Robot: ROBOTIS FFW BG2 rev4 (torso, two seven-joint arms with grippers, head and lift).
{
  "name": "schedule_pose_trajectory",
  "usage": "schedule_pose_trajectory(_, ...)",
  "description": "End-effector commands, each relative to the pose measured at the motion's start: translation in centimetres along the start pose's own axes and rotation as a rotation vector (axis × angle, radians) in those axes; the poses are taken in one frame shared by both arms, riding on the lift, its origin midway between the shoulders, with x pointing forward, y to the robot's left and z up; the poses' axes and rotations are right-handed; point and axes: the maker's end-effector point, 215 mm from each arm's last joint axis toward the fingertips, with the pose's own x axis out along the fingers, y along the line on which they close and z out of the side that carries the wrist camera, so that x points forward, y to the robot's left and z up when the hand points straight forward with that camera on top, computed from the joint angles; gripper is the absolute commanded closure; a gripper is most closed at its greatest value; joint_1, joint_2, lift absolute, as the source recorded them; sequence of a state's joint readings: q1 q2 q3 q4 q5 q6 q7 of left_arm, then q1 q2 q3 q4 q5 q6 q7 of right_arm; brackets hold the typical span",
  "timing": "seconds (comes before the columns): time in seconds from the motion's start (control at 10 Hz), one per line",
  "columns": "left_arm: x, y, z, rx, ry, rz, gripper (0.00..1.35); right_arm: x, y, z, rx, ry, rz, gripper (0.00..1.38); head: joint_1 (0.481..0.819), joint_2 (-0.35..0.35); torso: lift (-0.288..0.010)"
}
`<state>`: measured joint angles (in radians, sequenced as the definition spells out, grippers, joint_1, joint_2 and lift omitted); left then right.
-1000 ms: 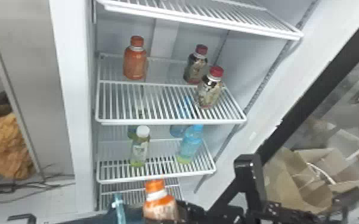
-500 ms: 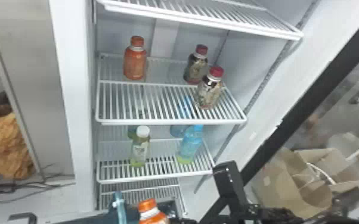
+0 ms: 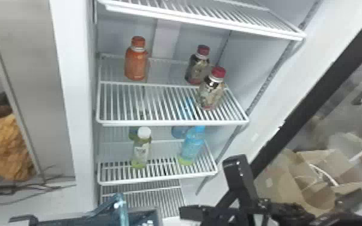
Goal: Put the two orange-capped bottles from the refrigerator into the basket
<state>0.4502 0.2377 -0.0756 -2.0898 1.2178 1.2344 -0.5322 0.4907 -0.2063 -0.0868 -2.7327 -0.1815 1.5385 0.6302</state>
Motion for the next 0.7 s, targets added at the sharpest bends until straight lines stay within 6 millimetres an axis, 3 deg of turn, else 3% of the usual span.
schedule_pose_trajectory(0.0, 0.0, -0.1, 0.0, 0.001, 0.000, -0.002, 1.21, -0.7, -0.4, 4.7, -0.100, -0.146, -0.027, 0.11, 0.695, -0.350, -0.040)
schedule_pose_trajectory(0.2, 0.0, 0.0, 0.0, 0.001, 0.000, -0.001, 1.21, -1.9, -1.2, 12.7, -0.247, -0.416, -0.102, 0.11, 0.695, -0.350, -0.040)
schedule_pose_trajectory(0.3, -0.1, 0.0, 0.1, 0.002, 0.000, 0.001, 1.21, -2.4, -2.4, 15.8, -0.283, -0.531, -0.158, 0.11, 0.695, -0.350, -0.040)
schedule_pose_trajectory(0.4, -0.1, 0.0, 0.1, 0.002, 0.000, 0.001, 1.21, -2.6, -4.2, 18.3, -0.316, -0.606, -0.203, 0.11, 0.695, -0.344, -0.040)
schedule_pose_trajectory(0.6, 0.0, -0.1, 0.0, -0.001, 0.002, -0.005, 1.21, -1.1, -5.9, 21.2, -0.345, -0.649, -0.211, 0.08, 0.695, -0.334, -0.040)
